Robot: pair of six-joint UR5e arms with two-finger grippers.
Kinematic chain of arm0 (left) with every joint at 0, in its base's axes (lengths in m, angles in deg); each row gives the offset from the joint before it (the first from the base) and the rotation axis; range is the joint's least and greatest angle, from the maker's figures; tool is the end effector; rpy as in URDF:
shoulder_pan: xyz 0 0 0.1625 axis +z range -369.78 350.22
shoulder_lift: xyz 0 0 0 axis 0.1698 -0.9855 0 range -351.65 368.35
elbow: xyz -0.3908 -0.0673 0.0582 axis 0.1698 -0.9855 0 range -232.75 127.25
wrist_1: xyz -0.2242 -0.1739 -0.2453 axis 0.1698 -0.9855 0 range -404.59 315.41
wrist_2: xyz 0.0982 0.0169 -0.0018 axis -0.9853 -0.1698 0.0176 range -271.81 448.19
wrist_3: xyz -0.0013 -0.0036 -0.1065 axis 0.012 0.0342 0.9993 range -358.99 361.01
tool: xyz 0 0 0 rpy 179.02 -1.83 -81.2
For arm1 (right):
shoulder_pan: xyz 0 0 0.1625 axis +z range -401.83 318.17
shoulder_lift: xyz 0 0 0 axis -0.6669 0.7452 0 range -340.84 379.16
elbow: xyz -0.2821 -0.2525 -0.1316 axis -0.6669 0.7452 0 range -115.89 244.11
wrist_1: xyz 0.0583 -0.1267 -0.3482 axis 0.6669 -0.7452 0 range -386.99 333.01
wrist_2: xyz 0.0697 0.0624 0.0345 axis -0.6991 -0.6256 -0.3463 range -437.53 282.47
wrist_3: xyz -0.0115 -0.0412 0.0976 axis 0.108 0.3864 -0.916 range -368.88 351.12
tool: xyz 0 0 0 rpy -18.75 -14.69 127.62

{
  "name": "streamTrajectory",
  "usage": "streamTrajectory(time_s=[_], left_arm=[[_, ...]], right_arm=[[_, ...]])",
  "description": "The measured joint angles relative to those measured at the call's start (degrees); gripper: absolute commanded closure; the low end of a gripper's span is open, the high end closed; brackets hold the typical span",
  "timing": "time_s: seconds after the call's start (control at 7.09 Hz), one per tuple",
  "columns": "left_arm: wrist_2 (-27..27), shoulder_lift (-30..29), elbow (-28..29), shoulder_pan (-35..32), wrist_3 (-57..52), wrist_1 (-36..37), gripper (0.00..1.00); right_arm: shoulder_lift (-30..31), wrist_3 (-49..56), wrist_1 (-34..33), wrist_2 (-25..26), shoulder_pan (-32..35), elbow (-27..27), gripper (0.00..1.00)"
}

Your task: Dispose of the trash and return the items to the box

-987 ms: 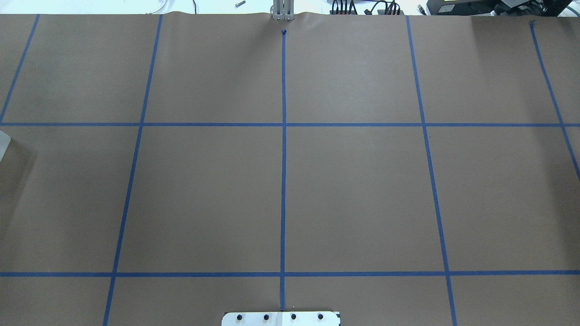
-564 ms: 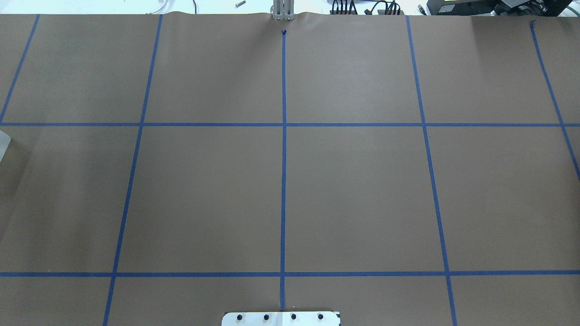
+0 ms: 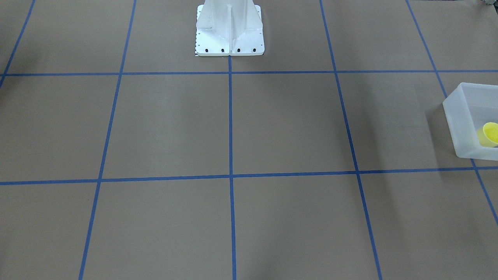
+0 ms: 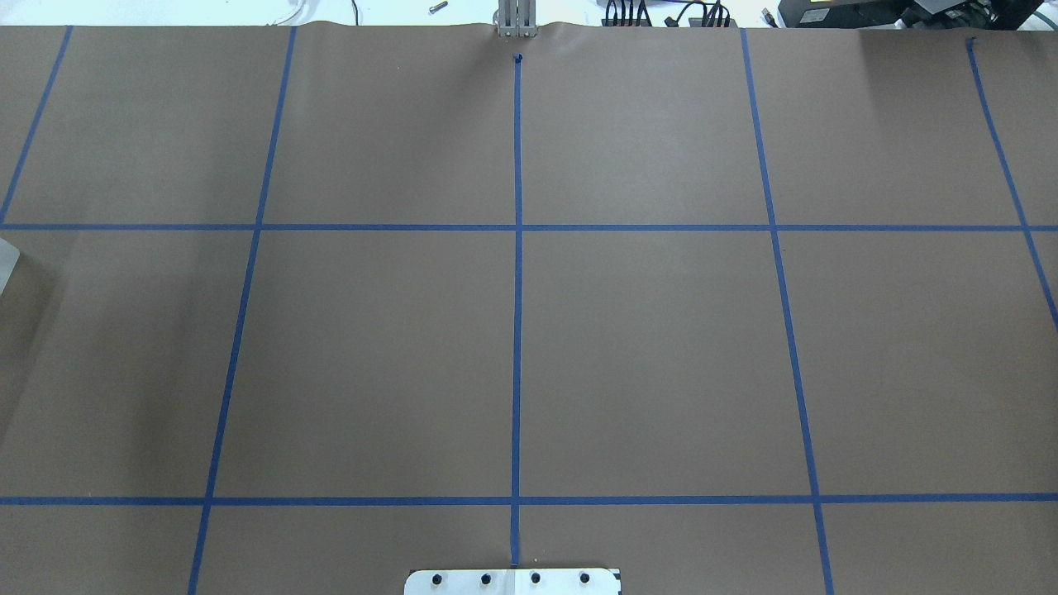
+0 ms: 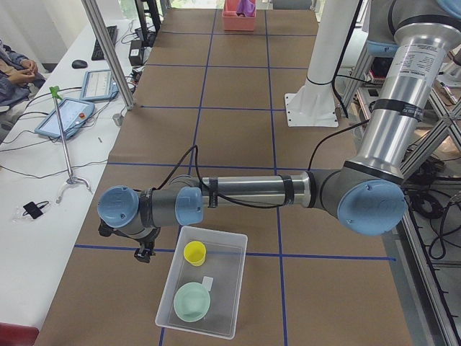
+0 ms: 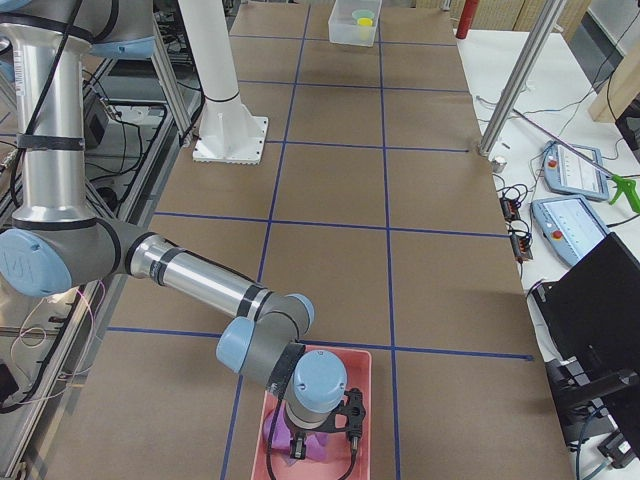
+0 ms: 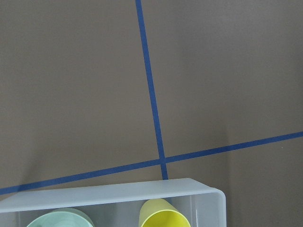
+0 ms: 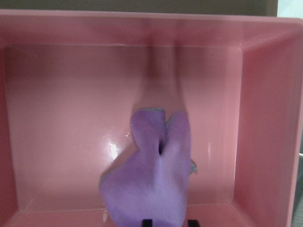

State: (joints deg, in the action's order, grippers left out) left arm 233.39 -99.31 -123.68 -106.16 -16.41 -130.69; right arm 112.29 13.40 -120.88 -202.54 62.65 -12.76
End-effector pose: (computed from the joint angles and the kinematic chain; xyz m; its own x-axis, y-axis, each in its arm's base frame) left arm -0.1084 -0.5570 0.6228 0.5662 0.1636 -0.8079 -0.0617 0.9858 0.1564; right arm 0.1644 -0.3482 0.7772 0.7771 0.0219 0.6290 0.0648 0.9913 -0.1146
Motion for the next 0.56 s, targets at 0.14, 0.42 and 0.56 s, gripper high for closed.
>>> streamTrajectory(time_s=[0.14,0.42,0.56], left_arm=[[-0.01,-0.06,-0.48,0.03,0.7,0.1,0.02],[-0.14,-0.01,-4.93,0.14,4.12,2.29,0.02],[-0.69,0.2,-9.71,0.24,4.94,6.27,0.01]], right_arm=[[-0.55,-0.11,0.49,-0.14,0.02,-0.16,0.0],[-3.47,-0.16,0.24,-1.89,1.03,-1.76,0.0],[-4.2,-0.28,0.01,-3.5,1.35,-3.89,0.0]])
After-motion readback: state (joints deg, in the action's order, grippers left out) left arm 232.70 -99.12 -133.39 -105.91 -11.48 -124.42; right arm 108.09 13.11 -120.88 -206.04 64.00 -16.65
